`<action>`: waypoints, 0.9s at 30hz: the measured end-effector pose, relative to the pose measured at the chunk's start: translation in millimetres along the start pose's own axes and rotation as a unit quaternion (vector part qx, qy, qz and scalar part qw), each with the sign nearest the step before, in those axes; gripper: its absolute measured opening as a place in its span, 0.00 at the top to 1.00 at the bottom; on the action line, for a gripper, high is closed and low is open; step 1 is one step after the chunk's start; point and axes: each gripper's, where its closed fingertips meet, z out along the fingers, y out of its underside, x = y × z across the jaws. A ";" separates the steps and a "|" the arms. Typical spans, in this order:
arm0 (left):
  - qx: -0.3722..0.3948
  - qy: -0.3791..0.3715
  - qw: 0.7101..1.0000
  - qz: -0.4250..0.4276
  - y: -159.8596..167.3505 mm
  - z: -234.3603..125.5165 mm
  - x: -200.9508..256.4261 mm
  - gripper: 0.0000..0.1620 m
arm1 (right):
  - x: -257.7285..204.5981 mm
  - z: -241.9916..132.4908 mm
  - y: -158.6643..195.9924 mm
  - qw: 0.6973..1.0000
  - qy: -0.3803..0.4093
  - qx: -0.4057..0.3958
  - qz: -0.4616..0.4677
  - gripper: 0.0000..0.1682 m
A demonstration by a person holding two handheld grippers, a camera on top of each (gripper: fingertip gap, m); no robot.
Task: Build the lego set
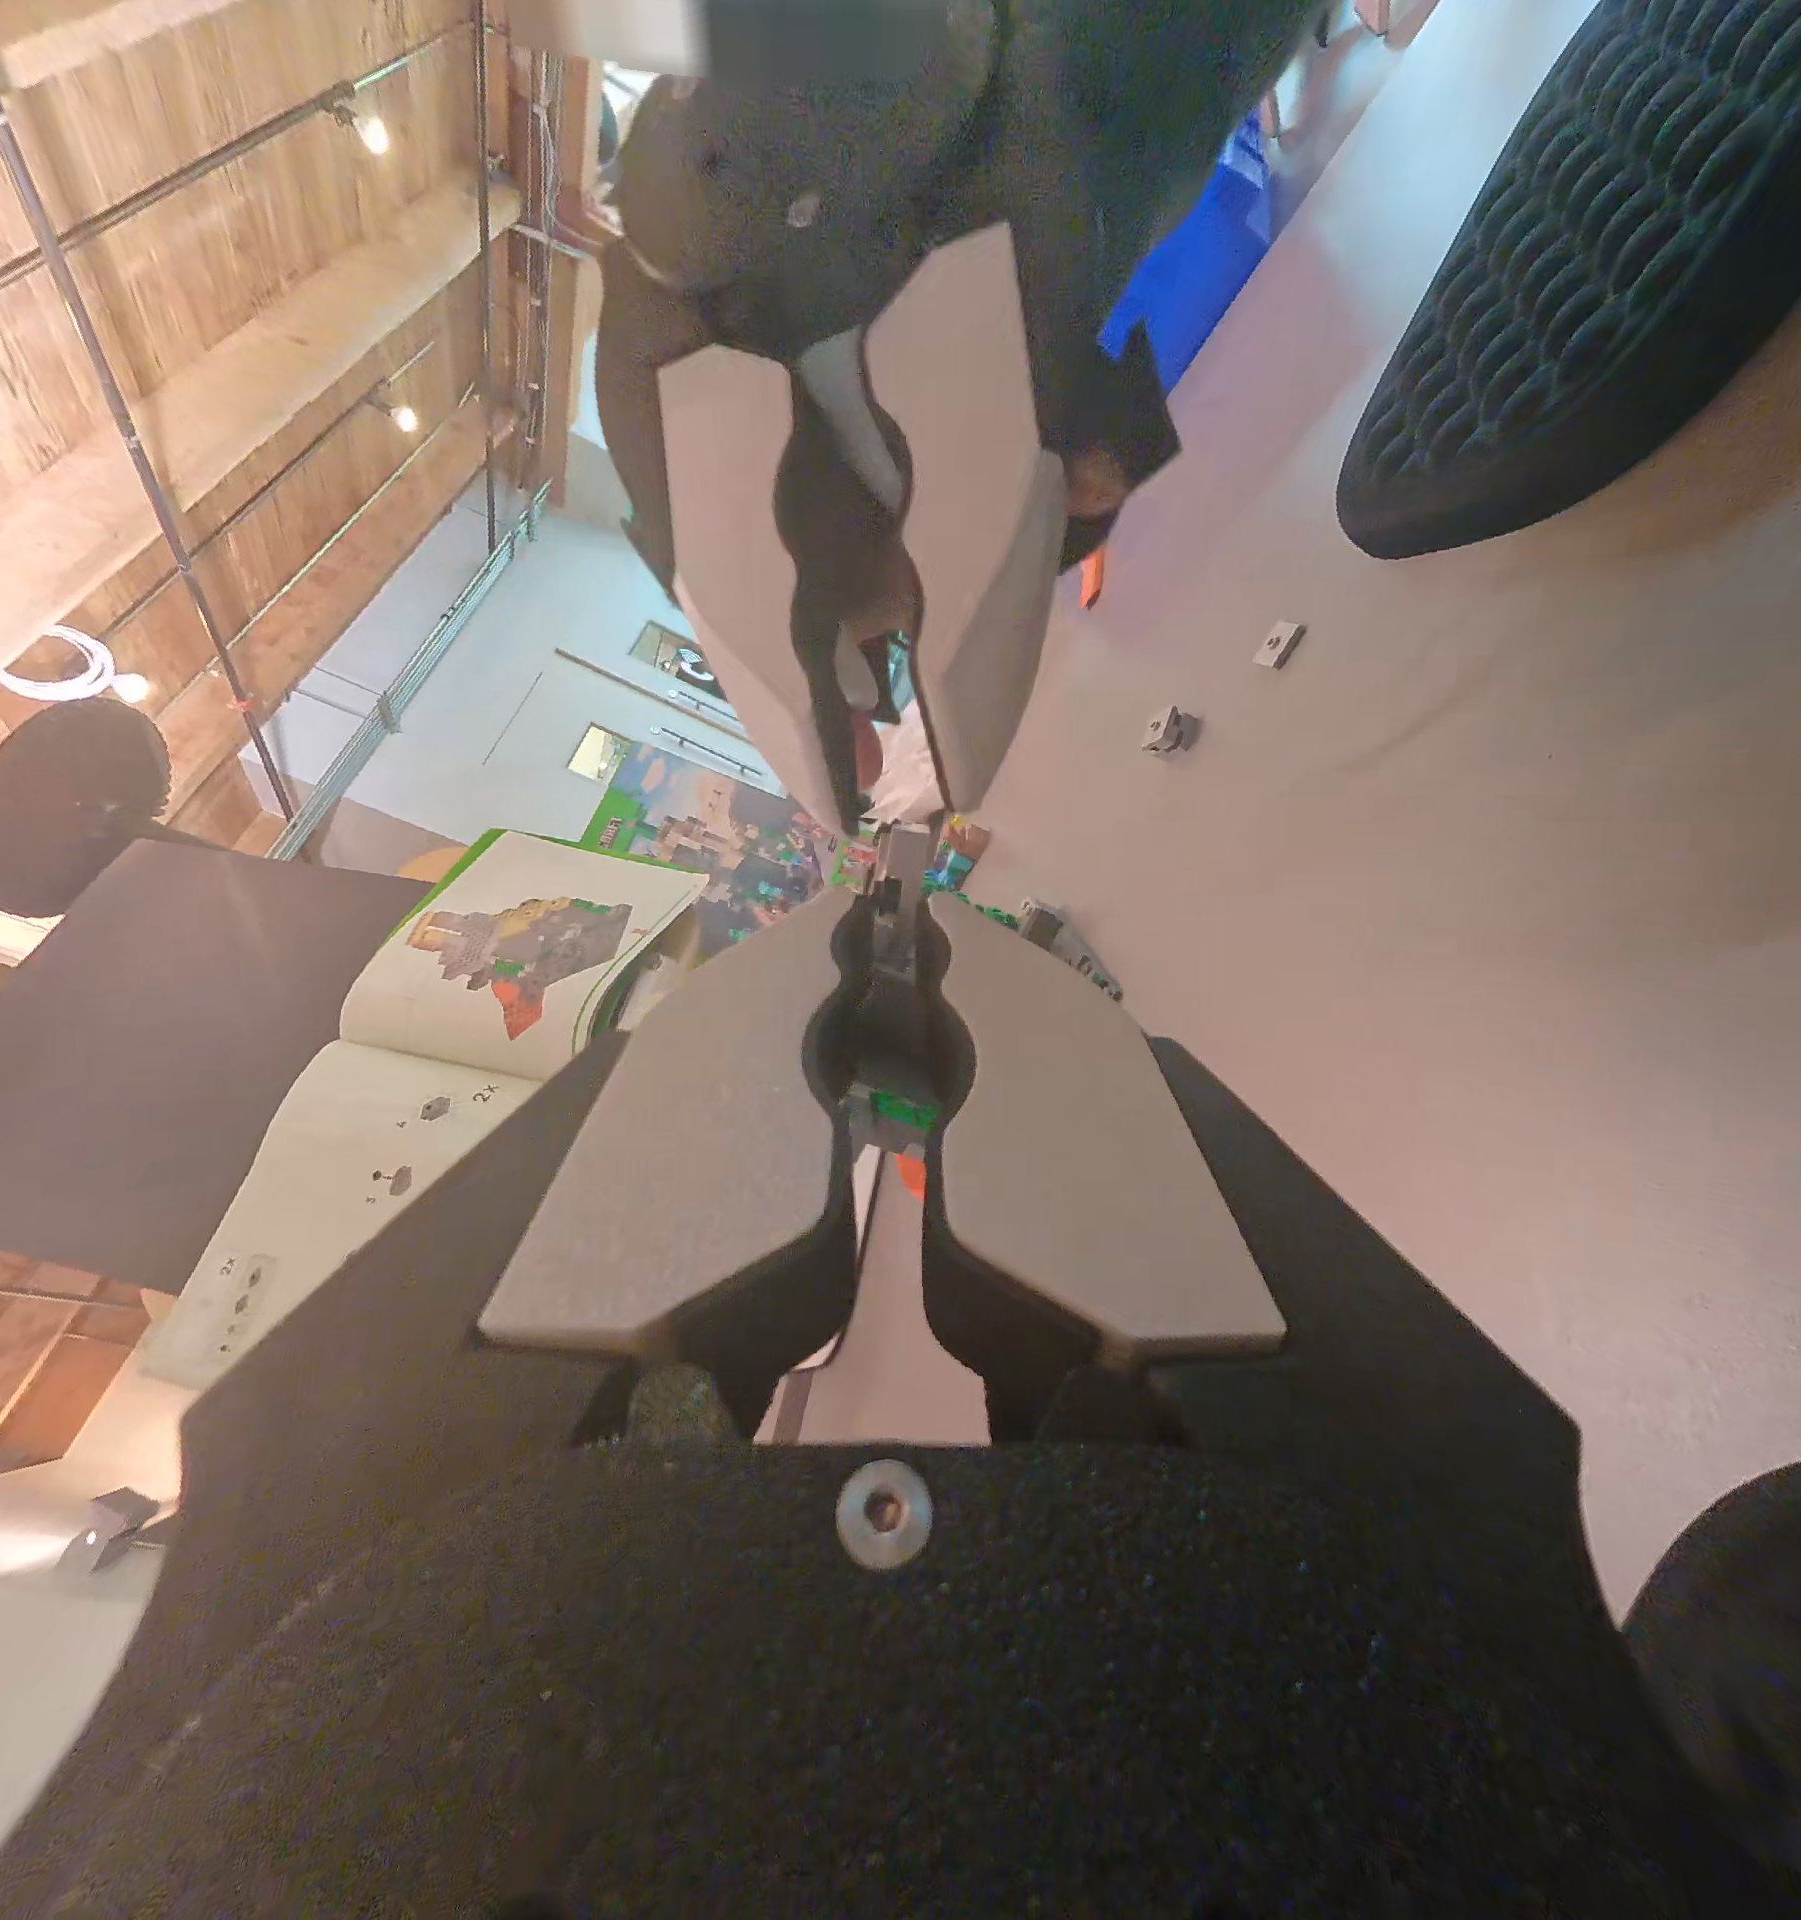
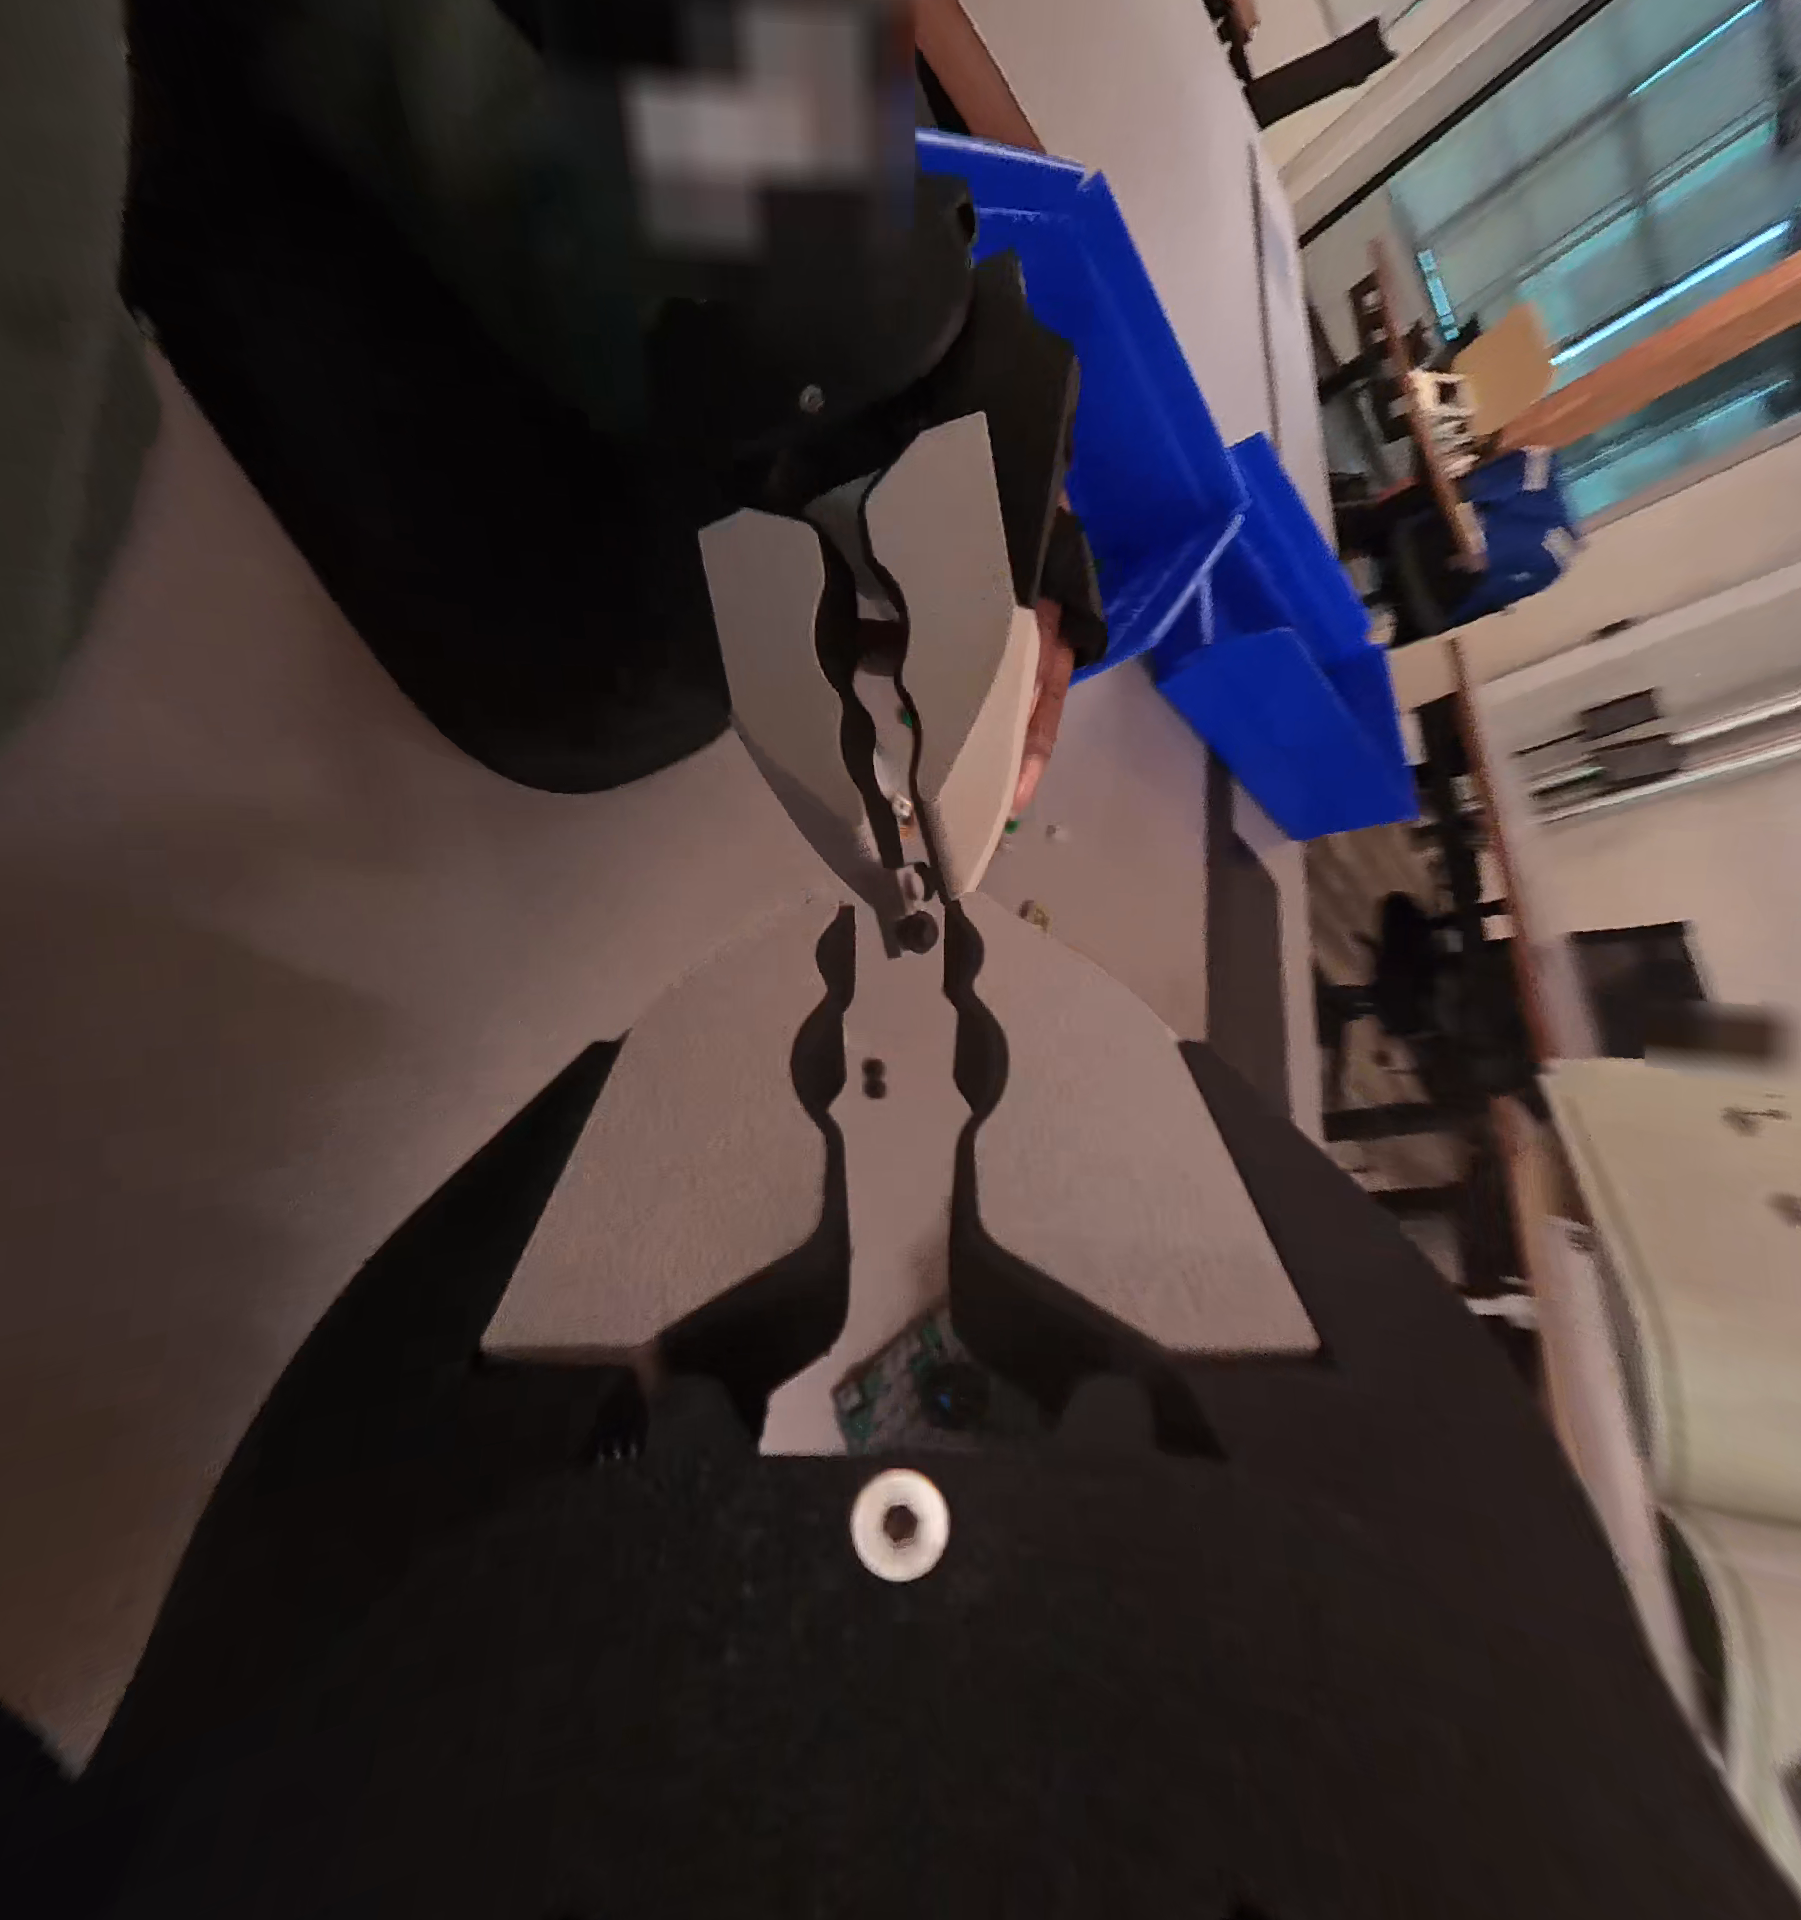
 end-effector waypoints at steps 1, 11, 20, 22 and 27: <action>0.001 0.001 1.000 -0.001 -0.4 0.1 0.4 0.96 | -0.9 1.5 2.1 1.000 0.010 -0.007 -0.012 0.90; 0.002 0.010 1.000 -0.028 -1.4 0.7 1.8 0.96 | 1.4 6.3 7.2 0.997 0.052 -0.027 -0.055 0.94; -0.005 0.030 0.996 -0.079 -1.2 1.1 4.2 0.96 | -2.0 6.3 7.1 0.997 0.031 -0.046 -0.059 0.96; -0.008 0.036 0.996 -0.083 0.6 1.3 6.6 0.96 | -3.4 7.7 9.1 0.998 0.021 -0.047 -0.048 0.95; -0.012 0.014 0.998 -0.066 6.1 -1.6 -4.2 0.96 | 6.0 10.7 11.2 0.999 0.020 -0.009 0.025 0.94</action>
